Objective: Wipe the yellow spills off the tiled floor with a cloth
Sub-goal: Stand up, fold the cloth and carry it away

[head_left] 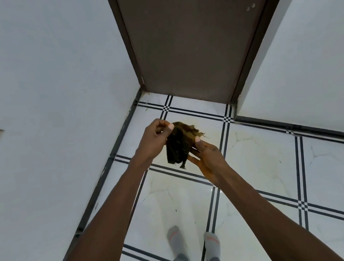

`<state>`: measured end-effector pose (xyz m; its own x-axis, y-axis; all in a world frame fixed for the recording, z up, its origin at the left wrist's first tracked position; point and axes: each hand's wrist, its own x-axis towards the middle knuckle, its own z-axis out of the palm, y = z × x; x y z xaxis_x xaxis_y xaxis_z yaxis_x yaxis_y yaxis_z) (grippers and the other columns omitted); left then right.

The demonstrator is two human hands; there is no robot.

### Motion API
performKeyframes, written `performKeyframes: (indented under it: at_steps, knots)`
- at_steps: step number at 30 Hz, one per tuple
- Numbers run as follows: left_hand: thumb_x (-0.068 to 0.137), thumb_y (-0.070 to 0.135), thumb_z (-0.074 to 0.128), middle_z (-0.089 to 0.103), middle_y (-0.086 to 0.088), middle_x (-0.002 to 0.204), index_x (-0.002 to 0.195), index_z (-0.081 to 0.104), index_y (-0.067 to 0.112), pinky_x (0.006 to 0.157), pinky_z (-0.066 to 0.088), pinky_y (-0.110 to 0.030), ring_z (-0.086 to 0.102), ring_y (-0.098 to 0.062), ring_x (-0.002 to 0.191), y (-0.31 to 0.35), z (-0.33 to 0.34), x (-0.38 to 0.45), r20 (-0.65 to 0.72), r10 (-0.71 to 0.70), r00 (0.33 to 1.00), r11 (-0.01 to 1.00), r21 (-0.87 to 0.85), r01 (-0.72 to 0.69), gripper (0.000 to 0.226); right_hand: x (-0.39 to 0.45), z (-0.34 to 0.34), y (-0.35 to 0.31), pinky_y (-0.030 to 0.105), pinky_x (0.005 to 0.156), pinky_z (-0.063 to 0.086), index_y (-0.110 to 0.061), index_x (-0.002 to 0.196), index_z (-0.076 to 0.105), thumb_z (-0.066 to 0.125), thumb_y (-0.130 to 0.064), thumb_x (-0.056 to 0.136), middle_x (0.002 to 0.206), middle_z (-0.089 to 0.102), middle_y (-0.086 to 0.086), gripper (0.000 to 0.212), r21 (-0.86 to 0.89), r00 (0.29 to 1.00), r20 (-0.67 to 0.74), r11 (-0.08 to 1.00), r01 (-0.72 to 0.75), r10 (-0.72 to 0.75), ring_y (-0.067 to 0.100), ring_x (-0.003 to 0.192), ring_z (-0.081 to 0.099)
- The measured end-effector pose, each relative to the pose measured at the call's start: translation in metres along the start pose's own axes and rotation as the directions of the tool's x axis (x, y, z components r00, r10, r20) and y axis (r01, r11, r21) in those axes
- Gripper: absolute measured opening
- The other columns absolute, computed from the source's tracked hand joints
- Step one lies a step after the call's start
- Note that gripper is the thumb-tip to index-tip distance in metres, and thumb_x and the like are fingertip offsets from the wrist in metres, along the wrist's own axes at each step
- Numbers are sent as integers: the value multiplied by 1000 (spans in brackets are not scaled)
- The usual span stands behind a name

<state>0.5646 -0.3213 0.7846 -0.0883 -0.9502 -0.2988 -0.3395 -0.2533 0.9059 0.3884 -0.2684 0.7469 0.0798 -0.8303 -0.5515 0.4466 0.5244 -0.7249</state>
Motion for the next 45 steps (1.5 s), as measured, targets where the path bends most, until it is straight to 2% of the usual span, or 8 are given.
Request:
performKeyframes:
  at_steps: [4,6,9,13,19,30,36,45]
  knots:
    - [104,34,58,70,-7,114,118,61,14,100,56,-39,67,-23,112,32,2,-1,-86,113,990,983,156,-98,25,-2,-46,-3,28,84,58,-9,95,71,58,-18,107,111,74,19,20,-343,991,-100,932,-119,89,34,112,70]
    - [103,33,59,71,-5,115,117,63,16,102,55,-40,67,-20,112,49,2,-2,-72,157,985,972,190,-141,22,2,-66,-7,36,84,53,-7,88,70,68,-23,101,108,73,24,21,-720,986,-153,675,-160,71,31,96,70]
    - [102,32,61,71,-4,114,117,66,16,98,56,-35,67,-19,111,71,4,-8,9,211,977,943,261,-206,22,5,-71,-26,41,103,51,-5,134,63,77,-35,94,137,63,16,52,-908,993,-60,420,-10,-105,28,119,63]
    - [102,33,61,69,1,110,116,67,20,92,58,-32,66,-18,110,89,8,-14,123,217,968,919,310,-245,20,11,-46,-73,46,119,36,-30,156,38,83,-38,87,164,38,3,83,-765,924,310,518,382,-223,20,148,36]
    - [101,33,63,71,-5,111,117,69,15,94,59,-30,68,-19,109,107,-8,-21,103,243,965,933,246,-262,26,17,-24,-109,48,109,55,-26,121,71,83,-45,83,124,74,6,44,-696,850,525,592,407,33,26,119,69]
    - [106,49,48,69,-6,122,126,64,12,83,54,-27,66,-25,117,68,-30,11,-172,-91,981,977,-204,55,45,-3,16,-99,43,98,58,-10,137,60,60,-34,104,122,74,11,41,-266,907,420,955,129,-6,31,117,72]
    - [86,82,43,62,-14,143,146,53,8,117,45,-52,58,-34,134,-34,18,-23,152,-384,911,826,-384,413,96,-2,9,-85,49,107,51,-18,123,64,57,-33,106,119,74,8,24,-162,936,346,987,1,56,30,122,66]
    - [101,63,43,61,-7,145,152,47,18,116,45,-52,59,-30,133,-19,22,-31,95,-264,960,809,-520,274,68,-6,8,-81,40,86,64,-13,141,57,52,-22,109,118,72,12,33,-119,929,355,991,-67,106,27,108,72]
